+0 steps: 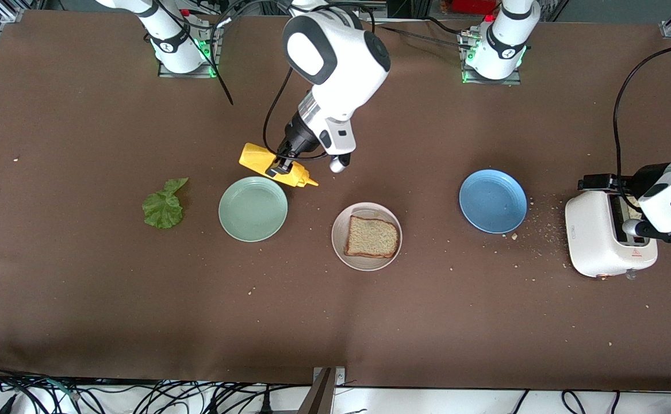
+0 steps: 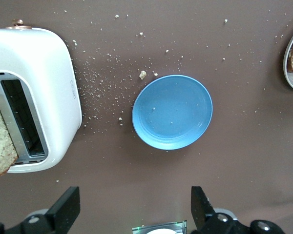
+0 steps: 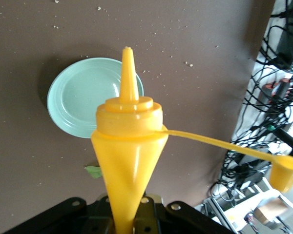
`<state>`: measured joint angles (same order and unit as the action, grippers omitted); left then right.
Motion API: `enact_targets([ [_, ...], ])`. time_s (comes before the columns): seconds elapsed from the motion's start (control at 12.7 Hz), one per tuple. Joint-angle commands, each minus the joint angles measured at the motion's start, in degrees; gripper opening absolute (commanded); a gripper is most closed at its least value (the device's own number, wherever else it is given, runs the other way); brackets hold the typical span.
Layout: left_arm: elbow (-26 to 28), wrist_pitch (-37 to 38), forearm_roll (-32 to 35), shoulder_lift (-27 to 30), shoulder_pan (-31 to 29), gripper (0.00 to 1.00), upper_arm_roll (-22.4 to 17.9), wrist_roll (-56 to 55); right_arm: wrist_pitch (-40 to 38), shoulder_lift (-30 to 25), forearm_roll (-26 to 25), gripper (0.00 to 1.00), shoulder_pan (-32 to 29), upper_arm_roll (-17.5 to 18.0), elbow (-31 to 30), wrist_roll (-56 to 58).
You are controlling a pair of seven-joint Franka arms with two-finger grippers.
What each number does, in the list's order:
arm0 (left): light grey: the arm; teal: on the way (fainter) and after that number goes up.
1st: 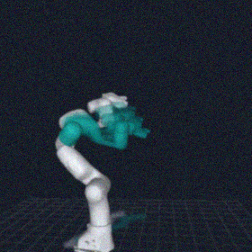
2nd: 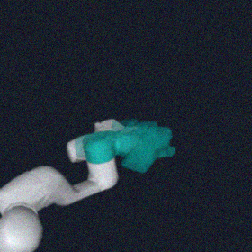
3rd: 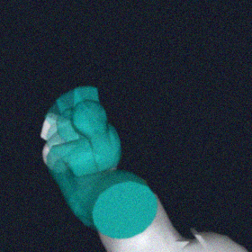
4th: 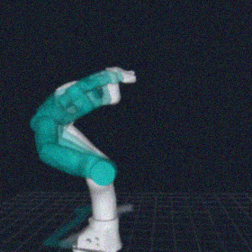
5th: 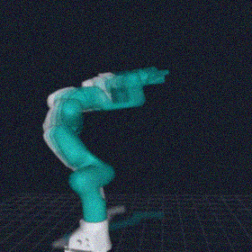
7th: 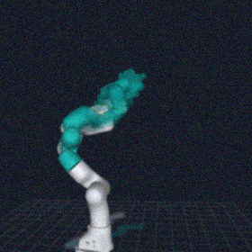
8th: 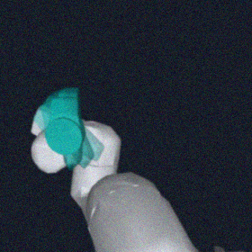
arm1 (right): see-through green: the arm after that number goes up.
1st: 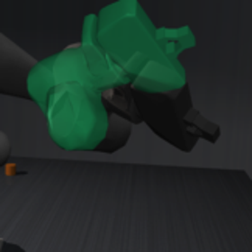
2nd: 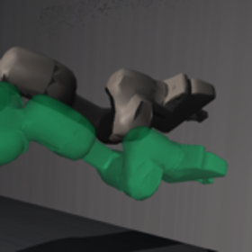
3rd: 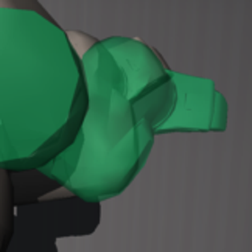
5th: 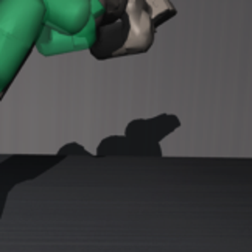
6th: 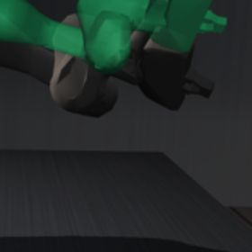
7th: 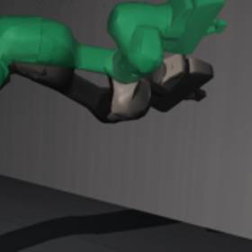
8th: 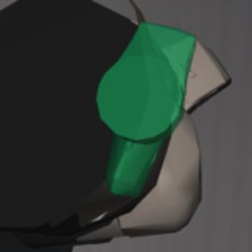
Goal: Make sandwich in beige plate with both arms
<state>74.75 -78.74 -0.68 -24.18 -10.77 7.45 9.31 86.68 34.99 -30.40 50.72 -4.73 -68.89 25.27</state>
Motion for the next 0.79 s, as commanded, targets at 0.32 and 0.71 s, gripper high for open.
enact_targets([
  [0.32, 0.57, -0.36, 3.23, 0.71, 0.05, 1.0, 0.29, -0.44, 1.21, -0.01, 34.65, 0.0, -23.09, 0.78, 3.94, 15.49],
  [0.71, 0.57, -0.36, 3.32, 0.71, 0.13, 1.0, 0.29, -0.52, 1.39, 0.61, 51.89, 0.0, -34.97, 0.87, 2.28, 27.88],
])
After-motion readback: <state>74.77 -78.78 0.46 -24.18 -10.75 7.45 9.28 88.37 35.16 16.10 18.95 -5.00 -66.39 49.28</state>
